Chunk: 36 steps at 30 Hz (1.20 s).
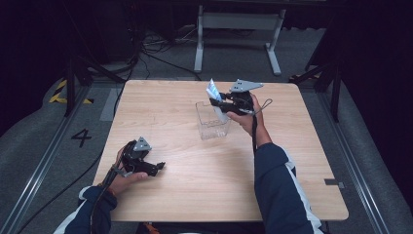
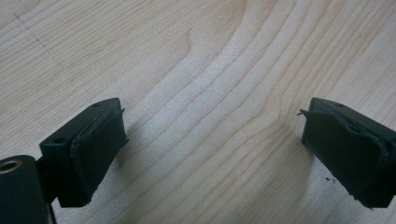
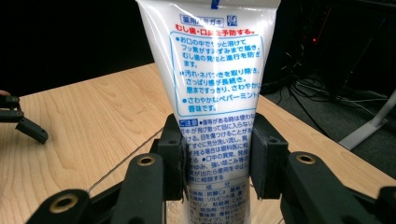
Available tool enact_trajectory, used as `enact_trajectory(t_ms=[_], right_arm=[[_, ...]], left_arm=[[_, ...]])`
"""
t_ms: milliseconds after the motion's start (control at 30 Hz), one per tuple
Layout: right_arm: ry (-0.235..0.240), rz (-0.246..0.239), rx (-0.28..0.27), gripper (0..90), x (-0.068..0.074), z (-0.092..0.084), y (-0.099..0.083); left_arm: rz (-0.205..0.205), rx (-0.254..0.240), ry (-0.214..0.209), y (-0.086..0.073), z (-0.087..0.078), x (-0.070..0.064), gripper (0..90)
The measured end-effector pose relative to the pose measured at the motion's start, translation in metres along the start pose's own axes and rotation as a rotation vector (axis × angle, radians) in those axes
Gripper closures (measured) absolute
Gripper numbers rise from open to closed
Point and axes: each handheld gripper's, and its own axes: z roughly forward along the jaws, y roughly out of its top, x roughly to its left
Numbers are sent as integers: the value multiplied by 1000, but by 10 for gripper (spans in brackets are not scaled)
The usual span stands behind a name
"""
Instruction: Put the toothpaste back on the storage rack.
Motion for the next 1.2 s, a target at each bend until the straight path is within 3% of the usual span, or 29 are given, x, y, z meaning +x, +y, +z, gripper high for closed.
enact_trajectory(t_ms=[100, 467, 867, 1067, 1200], right_arm=[[11, -14, 13, 634, 2, -2, 0], [-1, 7, 44, 626, 2, -12, -11], [51, -23, 92, 617, 26, -20, -20], [45, -18, 112, 613, 25, -19, -26], [11, -39, 164, 609, 25, -19, -29]], left_arm=[[6, 0, 0, 0, 0, 0, 66], [0, 2, 3, 0, 0, 0, 66], [-4, 1, -2, 0, 0, 0, 65], [0, 2, 0, 0, 0, 0, 64], [0, 4, 1, 0, 0, 0, 64]])
